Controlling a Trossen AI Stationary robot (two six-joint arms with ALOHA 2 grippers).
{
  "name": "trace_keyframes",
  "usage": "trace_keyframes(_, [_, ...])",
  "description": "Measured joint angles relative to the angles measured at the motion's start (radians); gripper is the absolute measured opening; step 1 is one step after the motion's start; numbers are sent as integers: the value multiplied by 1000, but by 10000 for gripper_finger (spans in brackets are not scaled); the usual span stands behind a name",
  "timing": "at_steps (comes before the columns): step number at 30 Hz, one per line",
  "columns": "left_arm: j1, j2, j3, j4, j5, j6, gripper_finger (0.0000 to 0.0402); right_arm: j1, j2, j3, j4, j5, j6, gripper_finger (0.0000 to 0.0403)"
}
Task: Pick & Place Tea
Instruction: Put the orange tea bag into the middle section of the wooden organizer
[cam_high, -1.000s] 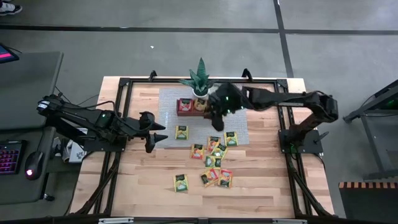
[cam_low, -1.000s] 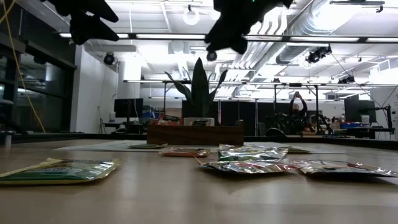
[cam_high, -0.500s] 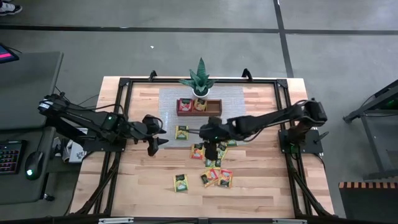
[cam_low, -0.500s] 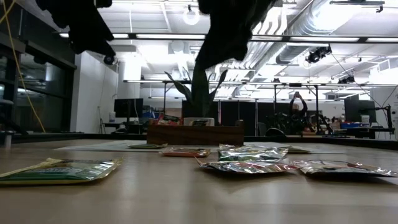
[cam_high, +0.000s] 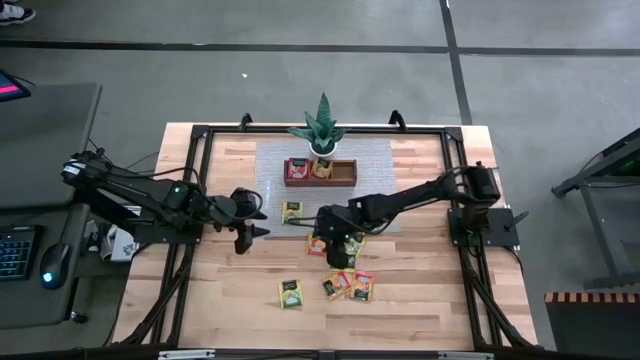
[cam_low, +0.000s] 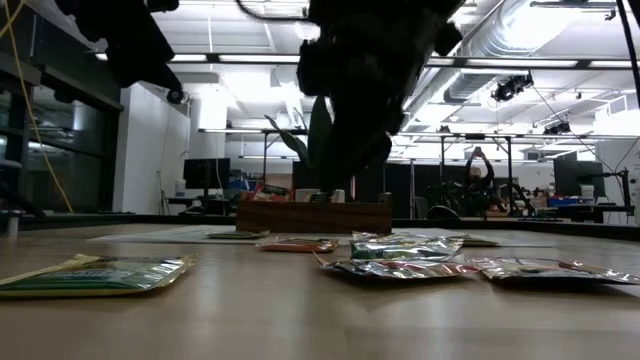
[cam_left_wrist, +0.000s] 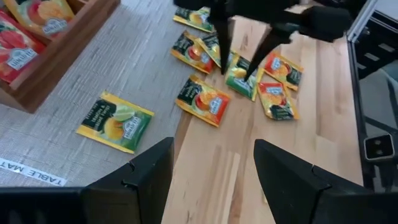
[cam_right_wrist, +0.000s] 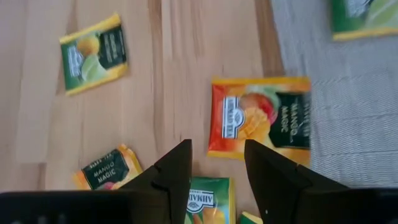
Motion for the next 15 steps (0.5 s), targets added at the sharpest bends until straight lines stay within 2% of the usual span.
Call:
trace_keyframes(3, [0,0,0,-8,5,0,220,-14,21,0,11,-30,-2,163])
trace_keyframes(7, [0,0,0,-24,5,0,220,-34,27,0,28,-27,-3,221])
trace_keyframes(11, [0,0,0,-24,5,0,220,-44,28,0,24,31,-2,280])
trace_keyframes(15, [0,0,0,-27,6,0,220,-36,57,0,10,81,-35,304])
